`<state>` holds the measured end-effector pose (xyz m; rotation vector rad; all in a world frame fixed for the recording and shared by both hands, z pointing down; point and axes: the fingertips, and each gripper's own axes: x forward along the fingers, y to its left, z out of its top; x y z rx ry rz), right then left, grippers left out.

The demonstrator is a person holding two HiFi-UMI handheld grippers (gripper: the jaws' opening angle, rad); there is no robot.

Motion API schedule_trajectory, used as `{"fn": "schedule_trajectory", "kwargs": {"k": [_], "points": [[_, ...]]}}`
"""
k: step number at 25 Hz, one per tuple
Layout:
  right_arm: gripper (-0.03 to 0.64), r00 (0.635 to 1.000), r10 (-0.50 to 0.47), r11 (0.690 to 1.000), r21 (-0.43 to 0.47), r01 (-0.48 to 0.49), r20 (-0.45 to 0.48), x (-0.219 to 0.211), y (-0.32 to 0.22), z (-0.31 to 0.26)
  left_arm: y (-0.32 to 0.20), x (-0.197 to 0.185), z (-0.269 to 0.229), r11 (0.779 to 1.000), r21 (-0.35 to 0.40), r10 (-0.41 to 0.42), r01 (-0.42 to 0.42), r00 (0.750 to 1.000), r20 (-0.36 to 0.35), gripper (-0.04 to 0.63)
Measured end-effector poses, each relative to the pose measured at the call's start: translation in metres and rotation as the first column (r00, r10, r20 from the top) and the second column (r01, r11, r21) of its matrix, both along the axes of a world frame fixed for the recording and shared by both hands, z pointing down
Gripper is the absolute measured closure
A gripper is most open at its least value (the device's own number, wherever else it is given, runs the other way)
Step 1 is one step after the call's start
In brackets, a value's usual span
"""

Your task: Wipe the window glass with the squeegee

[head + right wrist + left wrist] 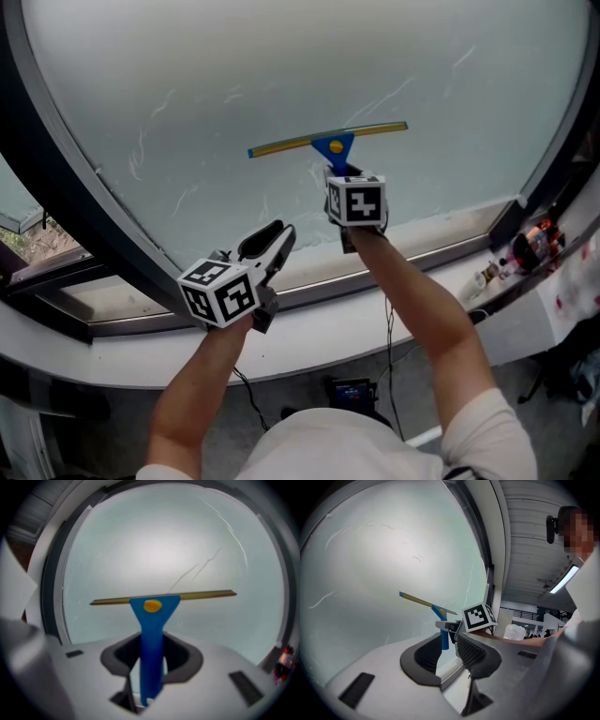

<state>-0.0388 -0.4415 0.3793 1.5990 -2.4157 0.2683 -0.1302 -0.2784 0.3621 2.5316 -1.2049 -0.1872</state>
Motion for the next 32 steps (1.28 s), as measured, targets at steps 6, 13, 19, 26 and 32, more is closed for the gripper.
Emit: {"fn": "schedule_trajectory", "kwargs": {"k": [6, 13, 19, 26, 32], "points": [[0.471, 1.0, -0.002, 1.0, -0.028, 0.002, -0.004, 0.0, 0.001, 0.017, 0.001, 0.001, 0.009, 1.0, -0.018, -0.001, 0.001, 1.0, -0.002, 0.469], [0.471, 1.0, -0.007, 0.999, -0.053, 0.006, -0.012, -0.001, 0.002, 0.035, 0.002, 0.001, 0.022, 0.999, -0.041, -0.004, 0.004, 1.0, -0.003, 0.469], [0.471, 1.0, -0.01, 0.996, -0.086, 0.008, -0.018, -0.002, 0.002, 0.055, 0.002, 0.0, 0.034, 0.998, -0.064, -0.007, 0.007, 1.0, 0.0, 0.468], [0.471, 1.0, -0.013, 0.993, -0.115, 0.011, -0.022, -0.002, 0.002, 0.073, 0.001, -0.001, 0.047, 0.996, -0.089, -0.015, 0.015, 1.0, -0.002, 0.469], [0.471, 0.999, -0.018, 0.99, -0.138, 0.014, -0.028, -0.003, 0.003, 0.089, 0.001, 0.0, 0.057, 0.994, -0.109, -0.017, 0.016, 1.0, -0.006, 0.469]]}}
